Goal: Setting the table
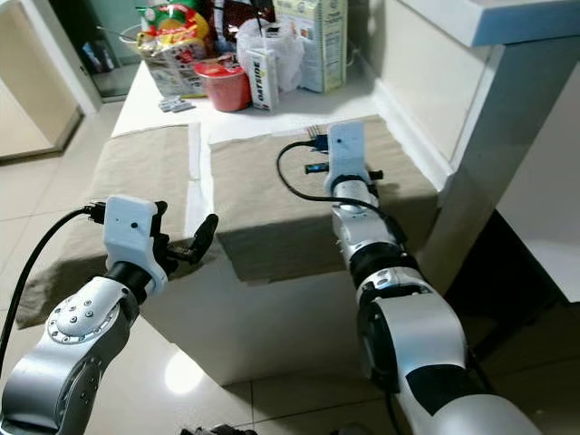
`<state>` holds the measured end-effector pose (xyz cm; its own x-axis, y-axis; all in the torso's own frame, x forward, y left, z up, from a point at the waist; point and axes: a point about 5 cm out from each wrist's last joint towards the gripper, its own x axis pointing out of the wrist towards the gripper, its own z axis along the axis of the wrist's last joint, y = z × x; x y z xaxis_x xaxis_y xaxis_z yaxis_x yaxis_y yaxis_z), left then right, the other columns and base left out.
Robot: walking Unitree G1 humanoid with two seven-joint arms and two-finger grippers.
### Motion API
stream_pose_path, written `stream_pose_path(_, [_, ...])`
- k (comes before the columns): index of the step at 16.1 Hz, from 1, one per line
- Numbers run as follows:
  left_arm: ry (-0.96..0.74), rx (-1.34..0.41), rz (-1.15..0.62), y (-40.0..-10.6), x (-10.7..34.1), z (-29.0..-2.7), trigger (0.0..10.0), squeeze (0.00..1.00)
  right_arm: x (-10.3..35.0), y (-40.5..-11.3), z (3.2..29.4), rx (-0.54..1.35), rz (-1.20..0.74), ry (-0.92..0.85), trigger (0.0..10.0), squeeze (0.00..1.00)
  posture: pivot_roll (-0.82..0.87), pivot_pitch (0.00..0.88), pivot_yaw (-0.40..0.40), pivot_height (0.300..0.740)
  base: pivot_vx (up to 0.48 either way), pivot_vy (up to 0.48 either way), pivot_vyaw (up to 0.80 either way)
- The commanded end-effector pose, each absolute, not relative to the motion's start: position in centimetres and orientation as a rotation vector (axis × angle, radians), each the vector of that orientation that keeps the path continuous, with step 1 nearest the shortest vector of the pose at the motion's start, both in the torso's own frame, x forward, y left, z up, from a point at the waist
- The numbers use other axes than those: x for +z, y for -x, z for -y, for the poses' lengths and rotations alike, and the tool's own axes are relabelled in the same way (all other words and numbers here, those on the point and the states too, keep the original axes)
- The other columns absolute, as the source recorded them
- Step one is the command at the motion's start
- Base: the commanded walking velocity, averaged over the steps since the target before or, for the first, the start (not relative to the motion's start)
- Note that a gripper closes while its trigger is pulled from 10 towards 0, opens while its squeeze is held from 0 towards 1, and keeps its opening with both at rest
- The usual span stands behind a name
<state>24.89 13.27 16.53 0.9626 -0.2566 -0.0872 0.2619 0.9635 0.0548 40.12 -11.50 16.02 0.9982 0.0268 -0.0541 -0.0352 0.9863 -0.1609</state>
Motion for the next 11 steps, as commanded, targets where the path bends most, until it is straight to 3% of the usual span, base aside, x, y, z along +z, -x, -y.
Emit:
stream_pose_path(1, [-0.084, -0.260, -0.077, -25.1, 16.7, -13.5, 10.0, 0.00, 16.4, -40.1, 10.2, 0.078, -0.033, 0.170, 0.0, 0.00, -0.03, 0.057, 0.153, 0.740, 0.000, 0.000, 0.00])
stream_pose_path(3, [-0.088, -0.255, -0.071, -25.3, 16.8, -13.5, 10.0, 0.00, 19.8, -40.7, 9.6, 0.103, 0.130, 0.165, 0.0, 0.00, -0.03, 0.054, 0.151, 0.740, 0.000, 0.000, 0.00])
stream_pose_path(8, [-0.088, -0.249, -0.056, -25.7, 16.8, -13.4, 10.0, 0.00, 22.9, -40.6, 10.2, 0.095, 0.318, 0.162, 0.0, 0.00, -0.05, 0.033, 0.134, 0.740, 0.000, 0.000, 0.00])
stream_pose_path(11, [-0.104, -0.220, -0.053, -25.9, 16.7, -14.0, 10.0, 0.00, 21.7, -38.5, 11.3, 0.137, 0.402, 0.194, 0.0, 0.00, -0.07, 0.021, 0.113, 0.740, 0.000, 0.000, 0.00])
